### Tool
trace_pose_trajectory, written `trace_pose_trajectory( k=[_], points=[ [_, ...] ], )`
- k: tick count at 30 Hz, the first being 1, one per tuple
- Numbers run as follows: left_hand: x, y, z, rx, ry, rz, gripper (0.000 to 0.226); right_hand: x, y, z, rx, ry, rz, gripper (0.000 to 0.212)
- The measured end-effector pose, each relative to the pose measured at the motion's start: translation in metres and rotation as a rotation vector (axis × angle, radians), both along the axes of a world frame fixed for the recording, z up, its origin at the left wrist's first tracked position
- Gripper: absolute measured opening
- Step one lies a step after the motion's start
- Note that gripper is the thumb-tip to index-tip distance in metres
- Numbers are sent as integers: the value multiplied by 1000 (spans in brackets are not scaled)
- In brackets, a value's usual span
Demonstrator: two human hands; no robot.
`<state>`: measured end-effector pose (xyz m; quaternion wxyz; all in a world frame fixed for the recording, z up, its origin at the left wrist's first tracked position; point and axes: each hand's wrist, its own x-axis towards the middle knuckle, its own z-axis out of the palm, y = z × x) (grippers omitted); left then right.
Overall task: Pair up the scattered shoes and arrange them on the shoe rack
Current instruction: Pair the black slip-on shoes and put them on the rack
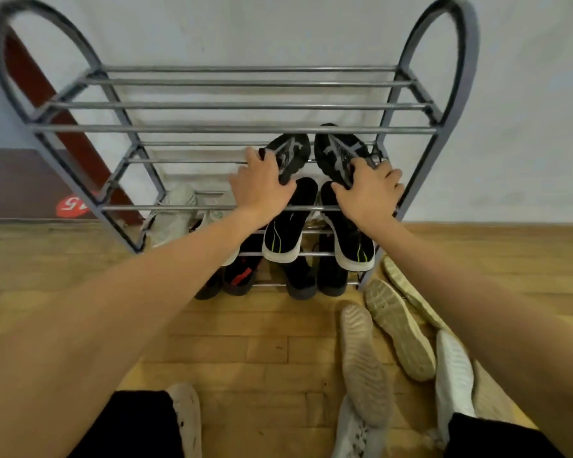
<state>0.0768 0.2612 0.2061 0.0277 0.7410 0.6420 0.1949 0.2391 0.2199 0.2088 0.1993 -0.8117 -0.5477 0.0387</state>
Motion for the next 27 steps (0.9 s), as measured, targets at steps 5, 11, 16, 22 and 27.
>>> trace_pose_trajectory(
  k=[5,11,16,22,27],
  points=[
    [11,14,-13,-66,125,-13,54,5,18,-11,-24,19,-5,44],
    [-1,-8,-21,12,-78,-71,42,5,-13,-21,112,-124,152,49],
    [-15,-61,-32,130,-101,-78,48,4,-77,-44,281,-155,331,45],
    [-13,-128,-55,18,-89,-146,41,26,-142,-72,17,-123,416,43],
    [5,-168,-83,-236,-17,-285,41,58,-169,-94,-512,-100,486,48]
  ],
)
